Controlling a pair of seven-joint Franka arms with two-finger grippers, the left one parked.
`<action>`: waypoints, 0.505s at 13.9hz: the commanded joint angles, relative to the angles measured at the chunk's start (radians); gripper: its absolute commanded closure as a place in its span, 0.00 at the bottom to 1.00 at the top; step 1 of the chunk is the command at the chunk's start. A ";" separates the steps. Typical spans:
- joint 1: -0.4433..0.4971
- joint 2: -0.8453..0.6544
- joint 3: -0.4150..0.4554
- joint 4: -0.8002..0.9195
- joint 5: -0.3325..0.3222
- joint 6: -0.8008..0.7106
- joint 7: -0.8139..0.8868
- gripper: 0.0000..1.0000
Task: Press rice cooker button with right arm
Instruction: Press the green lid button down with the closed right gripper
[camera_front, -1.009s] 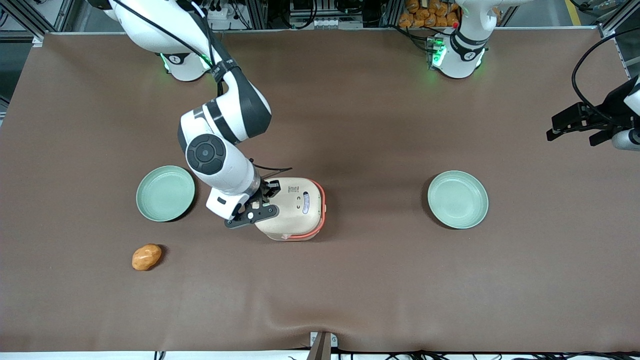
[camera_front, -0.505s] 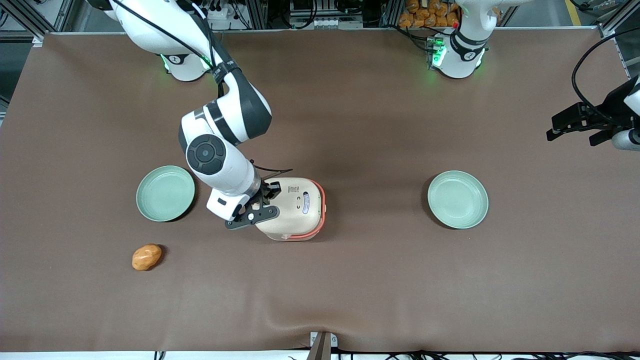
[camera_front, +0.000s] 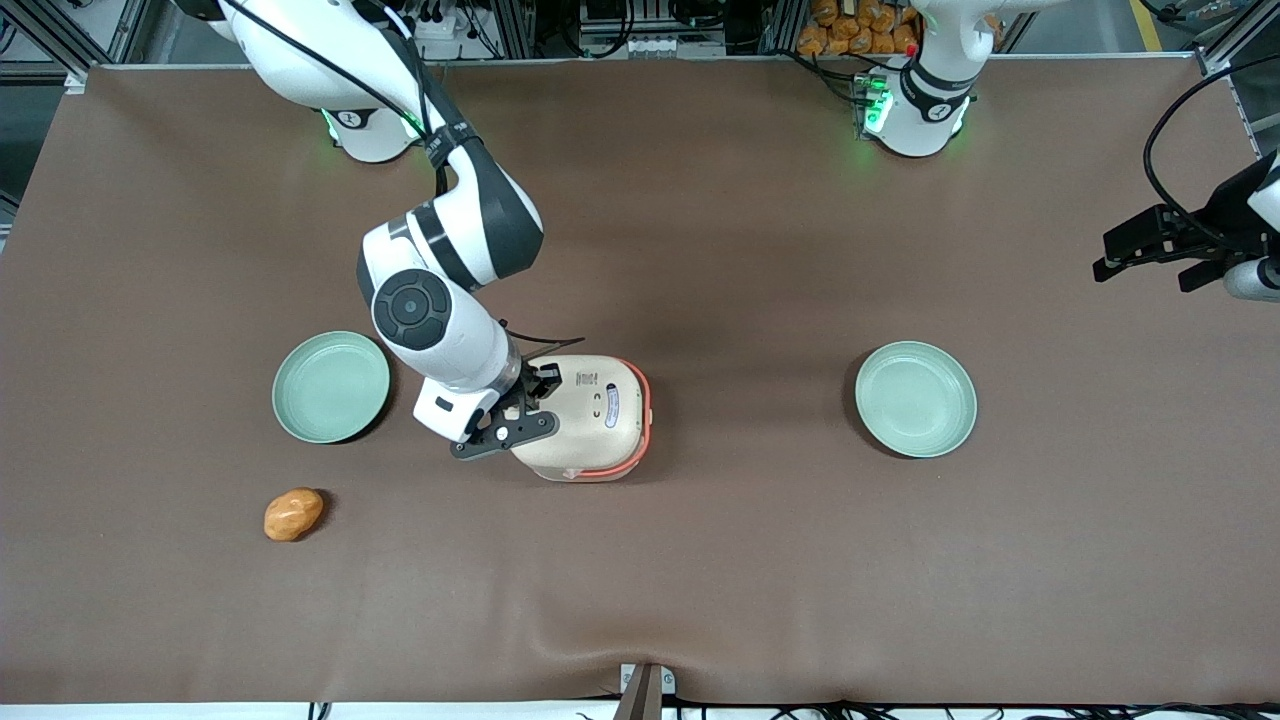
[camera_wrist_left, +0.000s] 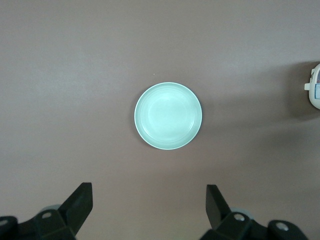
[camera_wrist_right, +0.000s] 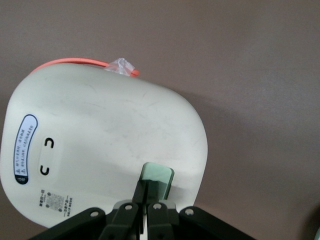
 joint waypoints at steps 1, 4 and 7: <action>0.004 0.037 -0.011 -0.016 0.016 0.043 -0.030 0.93; 0.006 0.037 -0.011 -0.016 0.015 0.046 -0.028 0.93; 0.006 0.031 -0.011 -0.009 0.021 0.041 -0.017 0.90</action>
